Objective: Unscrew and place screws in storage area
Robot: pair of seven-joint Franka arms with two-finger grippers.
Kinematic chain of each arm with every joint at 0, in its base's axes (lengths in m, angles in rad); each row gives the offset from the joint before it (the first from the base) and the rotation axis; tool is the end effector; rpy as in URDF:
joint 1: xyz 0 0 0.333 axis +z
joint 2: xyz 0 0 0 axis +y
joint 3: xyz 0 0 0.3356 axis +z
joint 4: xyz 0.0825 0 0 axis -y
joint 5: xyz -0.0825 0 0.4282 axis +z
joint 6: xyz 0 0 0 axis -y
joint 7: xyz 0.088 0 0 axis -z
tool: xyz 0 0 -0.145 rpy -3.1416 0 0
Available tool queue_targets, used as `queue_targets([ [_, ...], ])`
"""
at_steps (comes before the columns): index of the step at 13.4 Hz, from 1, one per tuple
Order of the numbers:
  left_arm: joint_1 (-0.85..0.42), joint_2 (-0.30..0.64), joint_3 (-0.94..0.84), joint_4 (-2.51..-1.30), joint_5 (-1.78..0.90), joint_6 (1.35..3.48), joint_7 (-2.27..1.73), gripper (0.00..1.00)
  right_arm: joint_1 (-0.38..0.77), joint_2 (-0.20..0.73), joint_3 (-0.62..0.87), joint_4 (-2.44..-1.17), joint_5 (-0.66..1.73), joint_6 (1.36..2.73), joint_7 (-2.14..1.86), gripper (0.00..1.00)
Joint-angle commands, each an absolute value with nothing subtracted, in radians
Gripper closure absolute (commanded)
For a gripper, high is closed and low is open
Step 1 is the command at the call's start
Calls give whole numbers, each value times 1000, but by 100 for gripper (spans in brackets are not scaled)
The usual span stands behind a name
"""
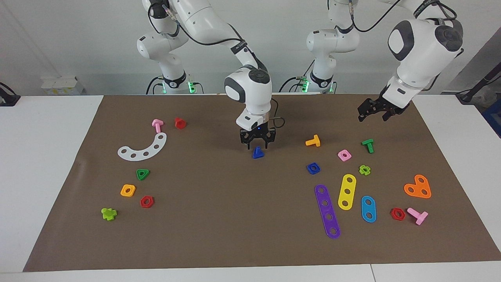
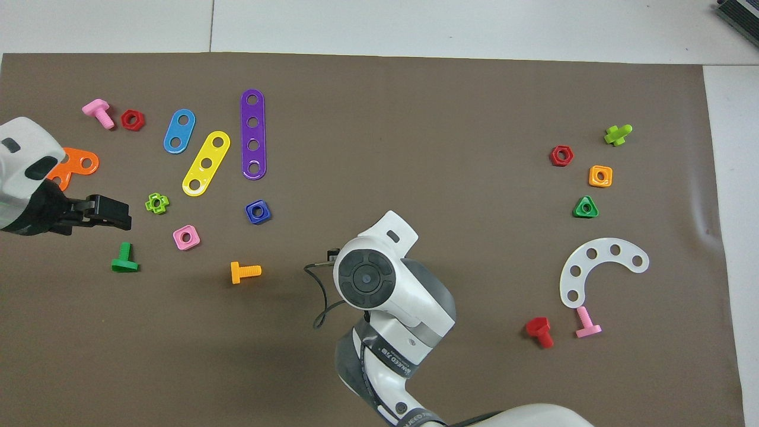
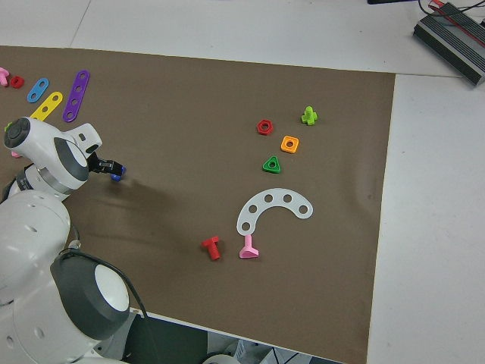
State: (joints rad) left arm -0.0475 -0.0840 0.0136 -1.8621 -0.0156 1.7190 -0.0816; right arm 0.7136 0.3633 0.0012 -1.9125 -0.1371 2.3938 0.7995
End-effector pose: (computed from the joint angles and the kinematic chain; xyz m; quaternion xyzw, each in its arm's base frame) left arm 0.5690 -0.0211 0.5170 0.9992 0.0252 -0.0300 0.0065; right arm 0.5171 0.4426 0.2693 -0.9970 -0.0051 -0.0766 0.0046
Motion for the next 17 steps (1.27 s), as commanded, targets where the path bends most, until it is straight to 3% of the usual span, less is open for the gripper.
queue_targets([
  [1,-64,-123,5,-1841,52,1715,-166,0,706,376,6,-1902,-161,2410,819,71],
  [2,-64,-130,3,-1832,54,1715,-166,0,706,376,6,-1902,-161,2410,825,100],
  [5,-64,-158,-5,-1833,54,1697,-163,0,683,348,0,-1901,-160,2404,816,100],
  [12,-51,-158,6,-1835,52,1721,-156,0,396,305,3,-1924,-144,2392,528,100],
  [17,-61,-158,6,-1835,52,1712,-160,0,289,301,5,-1927,-89,2292,471,100],
])
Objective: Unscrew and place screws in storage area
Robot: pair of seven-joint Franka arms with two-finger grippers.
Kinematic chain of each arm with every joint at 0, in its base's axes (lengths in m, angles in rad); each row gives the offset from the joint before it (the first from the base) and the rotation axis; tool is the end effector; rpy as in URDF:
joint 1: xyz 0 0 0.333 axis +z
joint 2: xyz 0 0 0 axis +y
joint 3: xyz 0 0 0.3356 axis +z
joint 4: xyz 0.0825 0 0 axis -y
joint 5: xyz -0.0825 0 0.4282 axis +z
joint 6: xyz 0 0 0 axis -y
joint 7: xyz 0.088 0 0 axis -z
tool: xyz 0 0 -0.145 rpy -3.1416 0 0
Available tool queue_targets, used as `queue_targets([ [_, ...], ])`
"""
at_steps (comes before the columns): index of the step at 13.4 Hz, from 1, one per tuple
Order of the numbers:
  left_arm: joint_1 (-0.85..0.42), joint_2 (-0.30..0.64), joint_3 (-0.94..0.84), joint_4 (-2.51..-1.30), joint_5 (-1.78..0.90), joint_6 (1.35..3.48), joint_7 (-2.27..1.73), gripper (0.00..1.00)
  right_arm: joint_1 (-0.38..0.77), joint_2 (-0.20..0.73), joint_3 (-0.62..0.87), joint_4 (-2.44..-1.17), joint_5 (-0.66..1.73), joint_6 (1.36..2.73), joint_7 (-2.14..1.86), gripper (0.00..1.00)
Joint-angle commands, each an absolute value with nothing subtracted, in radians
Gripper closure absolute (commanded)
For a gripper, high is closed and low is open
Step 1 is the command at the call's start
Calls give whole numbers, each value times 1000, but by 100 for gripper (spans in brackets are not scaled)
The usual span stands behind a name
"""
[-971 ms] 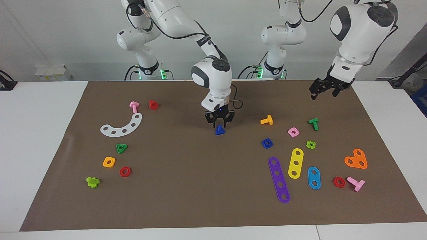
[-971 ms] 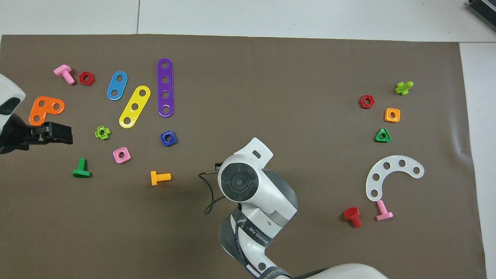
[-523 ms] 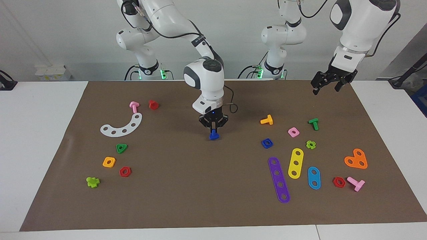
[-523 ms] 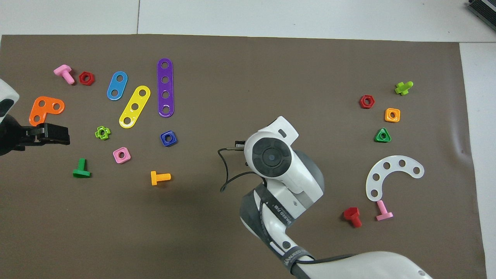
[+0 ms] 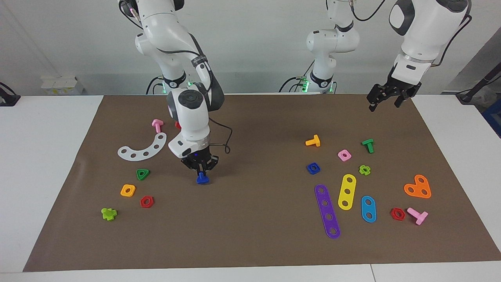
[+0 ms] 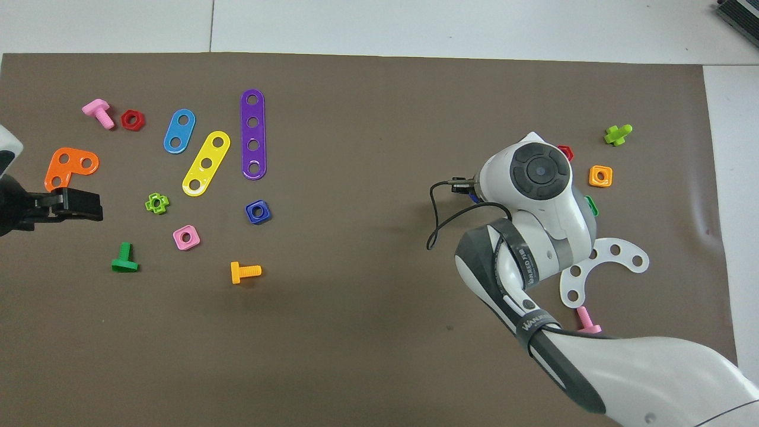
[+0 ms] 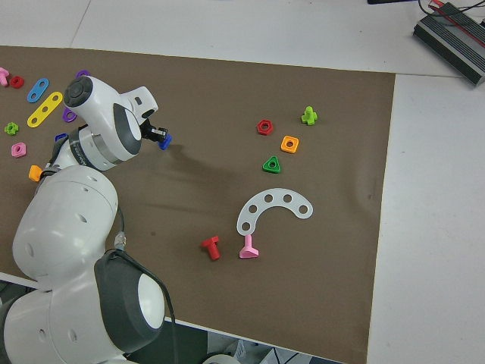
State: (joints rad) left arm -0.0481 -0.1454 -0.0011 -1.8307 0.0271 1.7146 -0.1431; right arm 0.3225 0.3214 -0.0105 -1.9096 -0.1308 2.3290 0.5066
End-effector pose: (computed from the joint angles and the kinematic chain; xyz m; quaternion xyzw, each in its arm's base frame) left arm 0.5595 -0.0240 0.5677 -0.9988 -0.0452 -0.0159 0.0120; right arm 0.6442 0.2019 0.2926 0.9960 -0.0541 0.0652 0.0276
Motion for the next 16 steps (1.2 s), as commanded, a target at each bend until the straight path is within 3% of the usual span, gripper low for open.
queue_targets([
  [1,-61,-158,5,-1835,52,1716,-161,0,278,299,3,-1927,-78,2271,412,100],
  [6,-63,-158,5,-1835,52,1720,-152,0,161,259,3,-1980,-60,2229,282,100],
  [10,-58,-158,5,-1835,52,1706,-156,0,137,250,3,-2014,-57,2238,245,100],
  [11,-63,-158,6,-1836,52,1706,-160,0,132,249,3,-2017,-57,2238,248,59],
  [12,-61,-158,5,-1835,52,1707,-158,0,127,249,3,-2014,-57,2240,255,6],
  [13,-55,-158,6,-1835,52,1707,-160,0,118,250,3,-2003,-57,2238,253,0],
  [16,-49,-158,11,-1836,52,1704,-160,0,118,226,3,-1953,-57,2235,250,0],
])
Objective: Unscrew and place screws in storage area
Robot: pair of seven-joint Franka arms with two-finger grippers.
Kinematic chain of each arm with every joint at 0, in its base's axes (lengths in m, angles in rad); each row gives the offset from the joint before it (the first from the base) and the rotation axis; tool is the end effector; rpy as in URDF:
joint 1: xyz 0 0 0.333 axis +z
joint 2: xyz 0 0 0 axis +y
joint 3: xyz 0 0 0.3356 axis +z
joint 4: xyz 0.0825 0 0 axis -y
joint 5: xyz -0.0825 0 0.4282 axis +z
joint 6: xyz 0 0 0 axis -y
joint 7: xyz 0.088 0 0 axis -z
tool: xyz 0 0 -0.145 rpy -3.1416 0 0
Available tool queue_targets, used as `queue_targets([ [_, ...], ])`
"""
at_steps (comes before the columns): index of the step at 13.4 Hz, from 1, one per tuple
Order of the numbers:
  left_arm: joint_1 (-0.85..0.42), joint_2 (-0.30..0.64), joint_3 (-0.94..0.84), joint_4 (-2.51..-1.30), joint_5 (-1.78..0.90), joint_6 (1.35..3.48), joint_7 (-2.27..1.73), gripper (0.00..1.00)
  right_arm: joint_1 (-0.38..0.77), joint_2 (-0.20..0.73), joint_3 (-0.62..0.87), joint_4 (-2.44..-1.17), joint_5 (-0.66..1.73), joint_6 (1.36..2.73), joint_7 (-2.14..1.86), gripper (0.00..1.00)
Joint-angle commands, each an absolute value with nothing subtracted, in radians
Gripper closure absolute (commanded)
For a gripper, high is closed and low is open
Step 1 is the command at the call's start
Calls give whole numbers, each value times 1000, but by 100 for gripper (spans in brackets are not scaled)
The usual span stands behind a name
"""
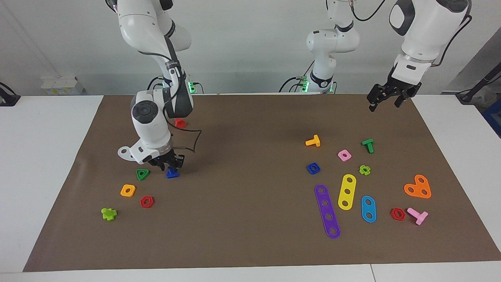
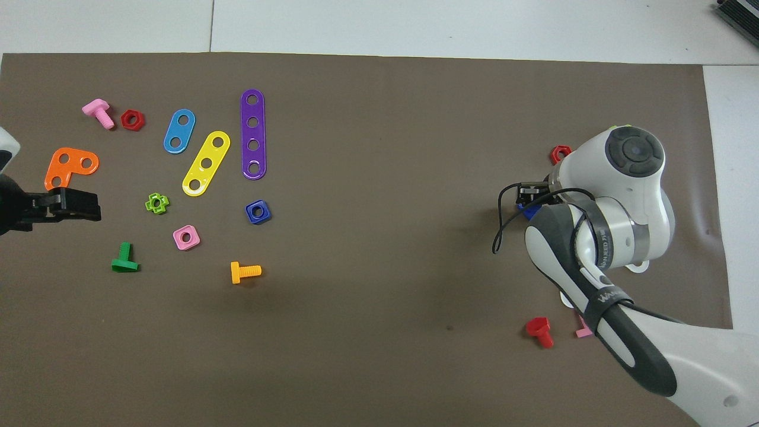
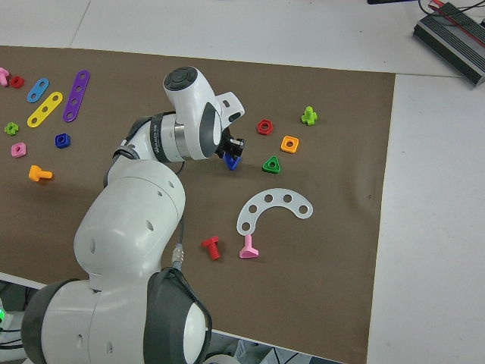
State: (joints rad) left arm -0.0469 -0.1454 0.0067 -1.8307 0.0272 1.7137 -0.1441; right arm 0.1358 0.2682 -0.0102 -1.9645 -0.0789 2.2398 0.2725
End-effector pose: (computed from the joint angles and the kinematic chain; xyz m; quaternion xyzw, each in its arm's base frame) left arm 0.5596 -0.0188 0.5676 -0.9986 -0.0501 -0.0153 0.0116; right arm 0.6416 0.0764 0.2924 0.9983 -0.0489 0.0099 0.0310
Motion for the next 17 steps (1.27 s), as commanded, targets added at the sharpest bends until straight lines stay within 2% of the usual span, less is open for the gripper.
queue_targets([
  [1,-49,-160,9,-1835,52,1706,-160,0,117,219,2,-1925,-57,2220,252,0],
  [5,-49,-158,9,-1836,52,1706,-160,0,112,161,0,-1797,-55,2125,256,0],
  [10,-51,-160,9,-1835,52,1706,-160,0,107,130,-5,-1531,-37,1838,249,0],
  [14,-49,-158,9,-1836,52,1706,-160,0,80,-10,-9,-1569,14,1674,233,0],
  [17,-49,-160,9,-1836,52,1706,-160,0,63,-100,-9,-1684,14,1677,186,0],
])
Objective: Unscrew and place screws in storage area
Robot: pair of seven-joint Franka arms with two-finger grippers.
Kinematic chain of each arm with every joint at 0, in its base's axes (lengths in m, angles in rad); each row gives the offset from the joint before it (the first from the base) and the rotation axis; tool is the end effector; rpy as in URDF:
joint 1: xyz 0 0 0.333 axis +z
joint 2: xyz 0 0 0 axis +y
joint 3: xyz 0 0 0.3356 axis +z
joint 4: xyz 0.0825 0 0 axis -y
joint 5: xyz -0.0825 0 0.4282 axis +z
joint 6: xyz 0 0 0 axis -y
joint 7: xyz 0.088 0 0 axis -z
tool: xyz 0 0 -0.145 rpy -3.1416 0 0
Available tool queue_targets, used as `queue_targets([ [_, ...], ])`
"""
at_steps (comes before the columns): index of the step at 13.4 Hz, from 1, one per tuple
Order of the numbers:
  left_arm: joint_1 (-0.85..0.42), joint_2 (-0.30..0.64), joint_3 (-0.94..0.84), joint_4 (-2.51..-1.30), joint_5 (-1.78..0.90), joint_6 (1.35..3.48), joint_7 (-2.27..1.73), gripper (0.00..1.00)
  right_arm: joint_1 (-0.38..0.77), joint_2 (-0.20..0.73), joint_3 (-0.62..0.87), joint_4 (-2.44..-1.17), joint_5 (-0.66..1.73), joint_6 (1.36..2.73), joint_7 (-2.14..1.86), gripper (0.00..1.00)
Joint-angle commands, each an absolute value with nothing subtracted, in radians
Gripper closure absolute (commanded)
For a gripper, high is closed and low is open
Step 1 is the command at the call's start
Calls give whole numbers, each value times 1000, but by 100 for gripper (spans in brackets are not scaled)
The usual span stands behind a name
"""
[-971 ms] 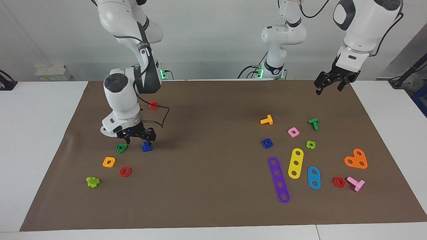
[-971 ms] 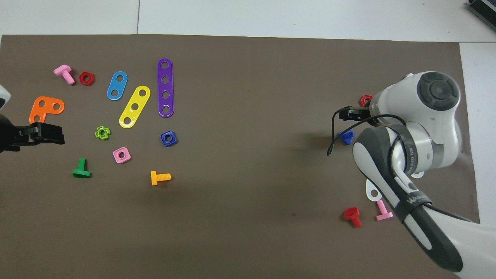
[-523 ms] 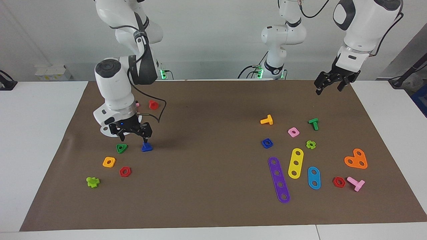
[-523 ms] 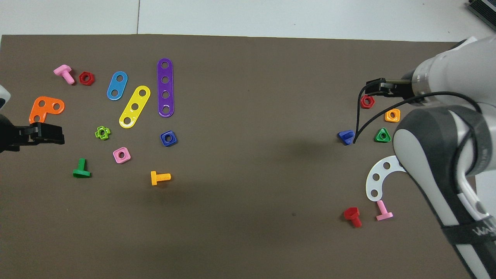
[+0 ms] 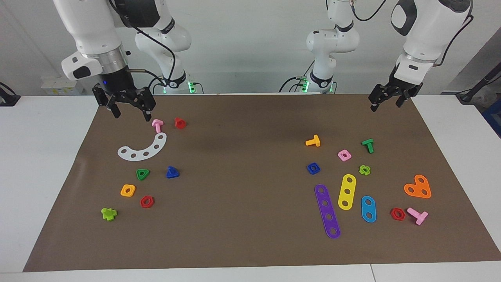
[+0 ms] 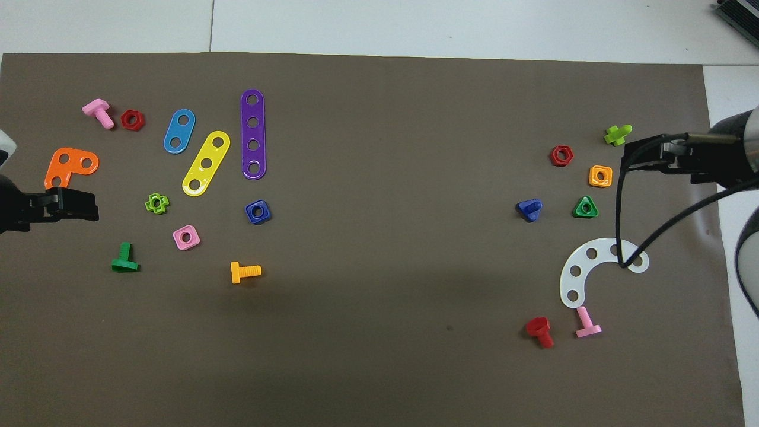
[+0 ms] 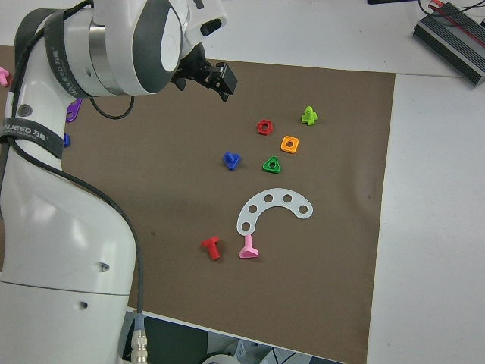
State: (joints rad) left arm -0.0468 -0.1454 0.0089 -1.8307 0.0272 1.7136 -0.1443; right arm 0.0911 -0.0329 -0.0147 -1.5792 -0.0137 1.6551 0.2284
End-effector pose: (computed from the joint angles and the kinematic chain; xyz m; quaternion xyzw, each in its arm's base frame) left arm 0.5596 -0.0174 0.5676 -0.9985 -0.0514 -0.0153 0.0115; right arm 0.5991 0.0438 0.6295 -0.9956 0.0756 -0.0547 0.0017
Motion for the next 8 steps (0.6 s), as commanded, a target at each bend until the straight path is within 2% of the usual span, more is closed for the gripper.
queue_targets([
  [1,-49,-160,9,-1836,52,1706,-160,0,66,-98,-8,-1684,14,1689,187,0],
  [5,-51,-158,9,-1835,52,1706,-160,0,57,-68,-6,-1622,17,1651,186,0],
  [8,-49,-158,9,-1836,52,1706,-160,0,57,0,-5,-1527,34,1579,186,0],
])
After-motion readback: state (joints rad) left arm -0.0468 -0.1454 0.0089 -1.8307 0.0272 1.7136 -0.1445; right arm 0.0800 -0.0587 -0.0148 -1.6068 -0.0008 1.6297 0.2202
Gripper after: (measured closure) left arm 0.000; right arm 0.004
